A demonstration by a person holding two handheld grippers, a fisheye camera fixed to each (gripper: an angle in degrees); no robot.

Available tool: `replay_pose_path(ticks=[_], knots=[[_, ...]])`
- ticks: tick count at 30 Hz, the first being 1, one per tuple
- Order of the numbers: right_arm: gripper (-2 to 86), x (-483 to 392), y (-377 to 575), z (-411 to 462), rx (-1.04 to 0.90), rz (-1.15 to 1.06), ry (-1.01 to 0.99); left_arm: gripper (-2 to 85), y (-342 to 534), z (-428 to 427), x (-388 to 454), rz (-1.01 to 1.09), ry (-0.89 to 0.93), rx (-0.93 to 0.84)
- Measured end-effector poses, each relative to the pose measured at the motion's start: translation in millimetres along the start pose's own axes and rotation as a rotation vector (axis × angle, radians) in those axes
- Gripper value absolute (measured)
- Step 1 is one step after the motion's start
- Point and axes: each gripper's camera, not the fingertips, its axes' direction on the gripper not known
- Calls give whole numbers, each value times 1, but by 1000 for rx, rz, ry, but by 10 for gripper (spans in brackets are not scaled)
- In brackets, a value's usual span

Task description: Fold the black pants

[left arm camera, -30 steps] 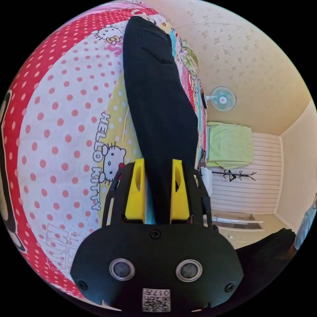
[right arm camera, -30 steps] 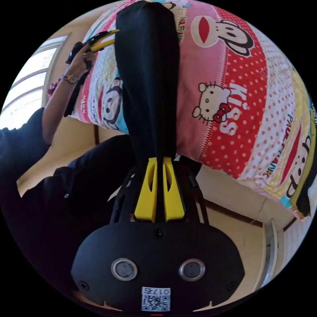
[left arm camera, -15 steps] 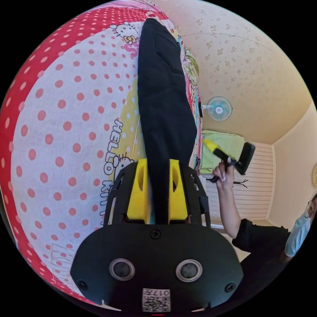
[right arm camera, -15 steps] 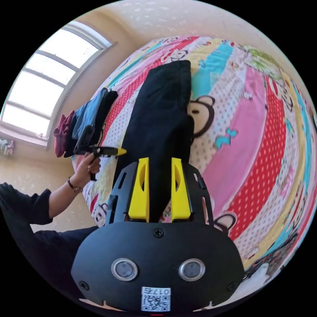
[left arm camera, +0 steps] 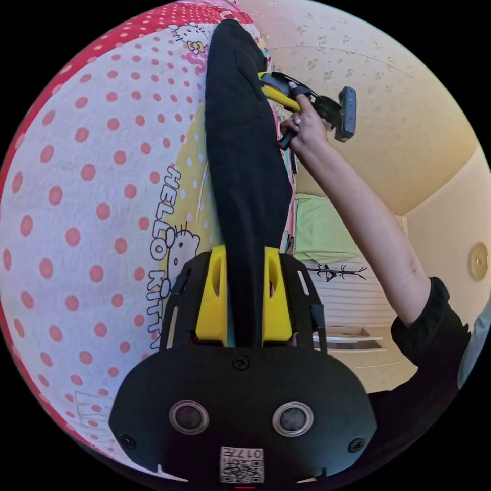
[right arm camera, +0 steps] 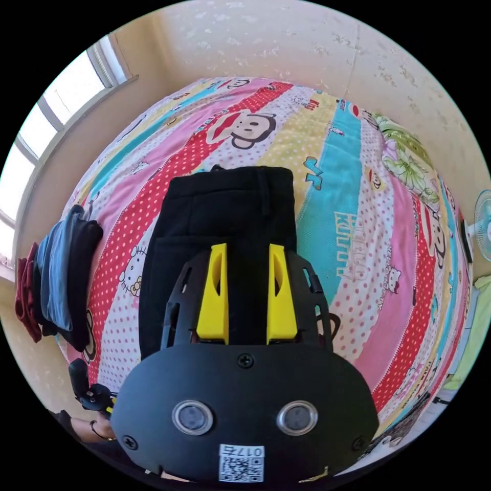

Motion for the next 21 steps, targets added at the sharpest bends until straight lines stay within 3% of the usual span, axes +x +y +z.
replay_pose_path(ticks=[2,9,11,14,17,21], knots=[[82,1,9,2,52,15,-18,96,1,-1,-3,-13,26,15],[32,-30,0,-32,79,-153,229,43,5,-6,20,19,-32,89],[30,-24,4,-43,119,-102,299,42,2,-6,27,63,-41,94],[33,1,13,-43,185,37,311,41,-2,2,16,45,-16,97],[42,20,7,0,47,-28,301,43,-1,8,-8,-23,27,110],[63,45,10,2,46,20,196,60,10,0,-18,-2,48,140]])
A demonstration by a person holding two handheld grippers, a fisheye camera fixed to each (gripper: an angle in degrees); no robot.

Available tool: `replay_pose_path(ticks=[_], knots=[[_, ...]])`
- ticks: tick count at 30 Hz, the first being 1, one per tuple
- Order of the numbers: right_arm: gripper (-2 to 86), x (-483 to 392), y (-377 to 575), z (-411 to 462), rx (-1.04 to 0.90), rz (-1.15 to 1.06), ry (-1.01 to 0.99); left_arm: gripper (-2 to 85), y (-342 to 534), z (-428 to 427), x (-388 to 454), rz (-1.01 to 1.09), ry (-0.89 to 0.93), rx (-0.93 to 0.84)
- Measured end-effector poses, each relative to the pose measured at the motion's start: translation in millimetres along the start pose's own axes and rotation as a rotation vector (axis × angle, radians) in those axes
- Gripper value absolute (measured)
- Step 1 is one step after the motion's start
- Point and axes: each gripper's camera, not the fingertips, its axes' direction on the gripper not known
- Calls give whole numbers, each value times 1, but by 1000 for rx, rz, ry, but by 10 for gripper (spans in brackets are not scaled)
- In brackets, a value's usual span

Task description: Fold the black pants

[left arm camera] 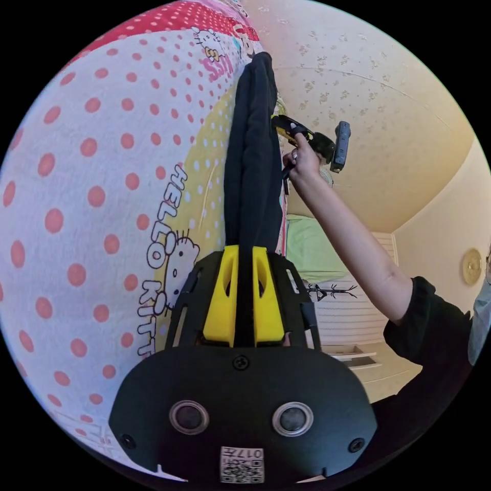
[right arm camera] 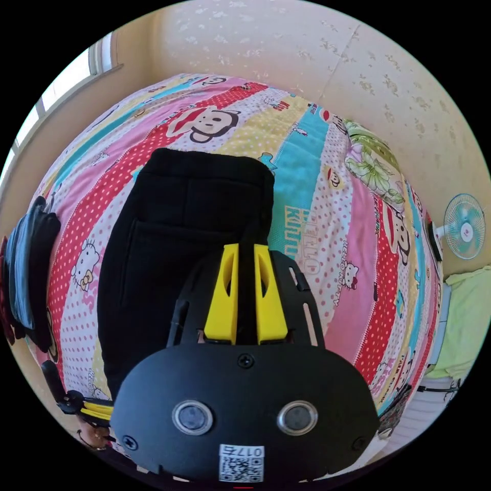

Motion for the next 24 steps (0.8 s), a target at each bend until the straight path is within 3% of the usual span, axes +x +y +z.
replay_pose_path(ticks=[3,7,9,11,14,17,24], knots=[[80,33,33,-13,39,75,-230,81,17,-16,-6,8,-4,29],[103,85,131,-10,-51,101,-531,89,44,-27,-18,3,8,-18],[106,115,184,-10,-44,182,-727,97,67,-29,-27,2,58,-70],[99,151,255,1,-155,323,-907,99,86,-22,-35,-7,98,-152],[122,169,340,16,-331,330,-935,84,121,-5,-45,10,108,-284],[133,187,403,18,-357,359,-1084,65,149,10,-55,18,122,-361],[135,182,428,55,-390,280,-1246,55,160,41,-80,21,184,-398]])
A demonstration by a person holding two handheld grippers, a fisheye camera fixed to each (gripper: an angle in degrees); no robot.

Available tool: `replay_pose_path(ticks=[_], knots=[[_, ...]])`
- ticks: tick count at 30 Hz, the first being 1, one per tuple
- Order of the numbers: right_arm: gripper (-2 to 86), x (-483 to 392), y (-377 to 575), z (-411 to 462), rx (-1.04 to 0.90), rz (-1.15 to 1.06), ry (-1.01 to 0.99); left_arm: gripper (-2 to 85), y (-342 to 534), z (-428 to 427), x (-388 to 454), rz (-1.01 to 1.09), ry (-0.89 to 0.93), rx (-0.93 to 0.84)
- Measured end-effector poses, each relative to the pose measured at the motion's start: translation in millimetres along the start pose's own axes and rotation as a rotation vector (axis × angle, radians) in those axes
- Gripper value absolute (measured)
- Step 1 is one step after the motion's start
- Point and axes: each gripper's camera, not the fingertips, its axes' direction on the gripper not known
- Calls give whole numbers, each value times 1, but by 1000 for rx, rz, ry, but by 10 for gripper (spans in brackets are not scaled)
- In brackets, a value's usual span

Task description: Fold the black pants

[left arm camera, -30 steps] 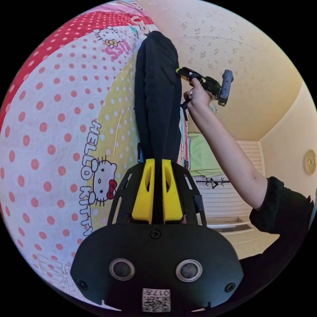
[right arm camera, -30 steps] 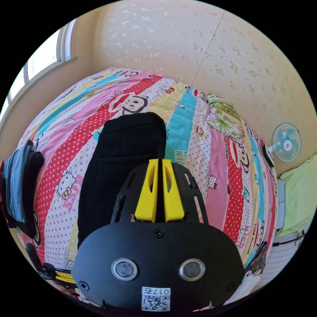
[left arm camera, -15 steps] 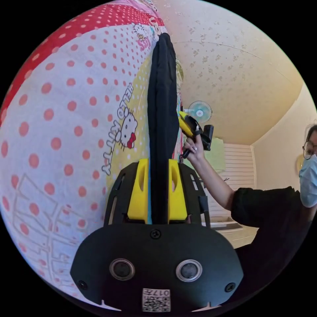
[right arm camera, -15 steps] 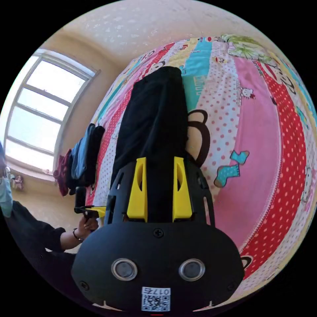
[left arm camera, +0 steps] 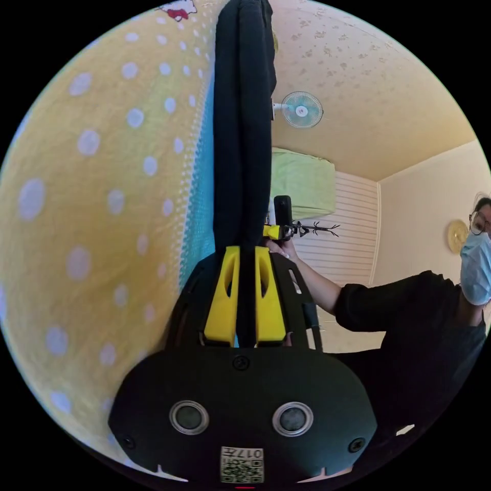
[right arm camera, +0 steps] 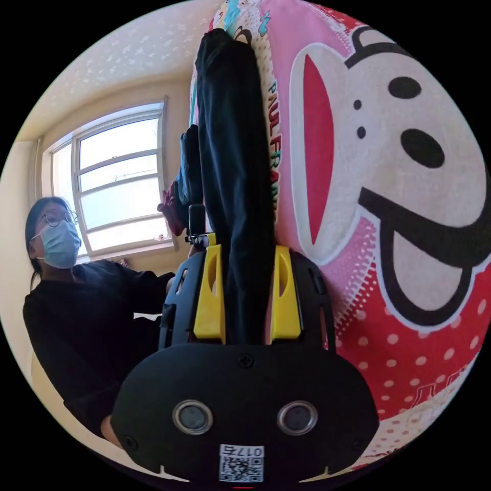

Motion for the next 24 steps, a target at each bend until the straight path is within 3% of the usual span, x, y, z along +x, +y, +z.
replay_pose_path(ticks=[4,6,11,14,17,21,24], knots=[[89,20,-26,22,-128,-6,-89,54,1,5,-13,-37,70,-38],[66,15,-21,16,-109,-41,-80,44,17,-6,-6,17,118,-1],[26,-24,35,-17,56,-188,-270,39,75,-34,24,179,291,100],[13,-48,60,-20,16,-264,-245,50,117,-41,48,217,135,145],[7,-46,79,-17,13,-246,-224,104,156,-40,38,151,52,242],[4,-36,98,-17,43,-225,-260,252,197,-26,-29,-46,358,371],[2,-37,111,-18,45,-240,-275,309,216,-10,-42,-104,292,373]])
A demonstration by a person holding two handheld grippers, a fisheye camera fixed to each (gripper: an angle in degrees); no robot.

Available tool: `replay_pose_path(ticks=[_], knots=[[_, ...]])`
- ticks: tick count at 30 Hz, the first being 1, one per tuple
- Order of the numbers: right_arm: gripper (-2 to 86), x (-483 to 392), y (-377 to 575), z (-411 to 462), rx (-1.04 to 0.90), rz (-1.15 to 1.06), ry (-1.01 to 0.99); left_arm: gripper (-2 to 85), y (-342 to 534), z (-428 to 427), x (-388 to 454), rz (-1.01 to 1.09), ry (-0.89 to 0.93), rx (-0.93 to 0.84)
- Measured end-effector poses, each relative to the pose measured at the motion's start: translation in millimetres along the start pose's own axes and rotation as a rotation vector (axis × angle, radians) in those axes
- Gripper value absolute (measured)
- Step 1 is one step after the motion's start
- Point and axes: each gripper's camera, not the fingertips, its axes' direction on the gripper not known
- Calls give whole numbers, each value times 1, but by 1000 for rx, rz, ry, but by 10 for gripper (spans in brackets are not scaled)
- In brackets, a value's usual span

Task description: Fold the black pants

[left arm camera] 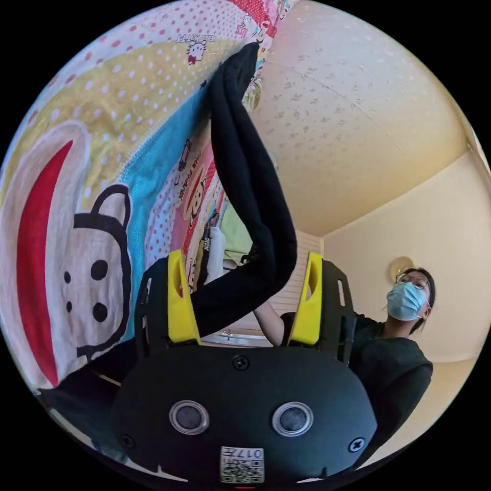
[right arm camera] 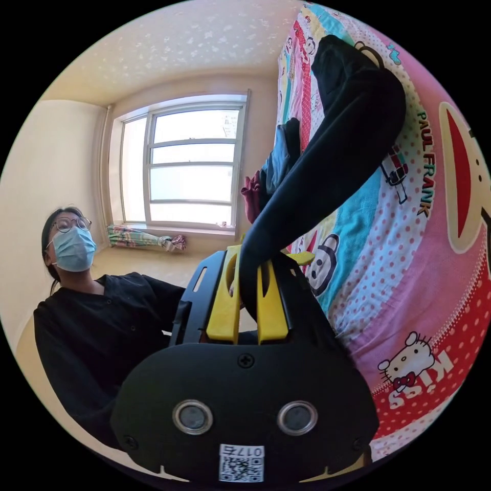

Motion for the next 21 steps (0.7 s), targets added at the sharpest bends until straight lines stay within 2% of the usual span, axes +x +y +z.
replay_pose_path(ticks=[2,3,5,9,13,17,21], knots=[[2,-4,8,-1,-6,-5,0,293,9,11,9,81,110,-15],[2,-5,9,-1,-9,-6,2,258,14,17,18,149,216,-14],[2,-13,16,-1,-26,-18,7,208,22,24,26,173,295,11],[1,-50,27,-6,-39,-112,-17,92,37,40,62,242,241,-76],[-1,-134,46,-11,-58,-315,-41,75,67,61,143,469,193,-202],[0,-250,74,-10,-132,-635,55,71,116,88,248,713,89,-278],[3,-331,97,-16,-115,-876,132,70,146,118,315,873,104,-295]])
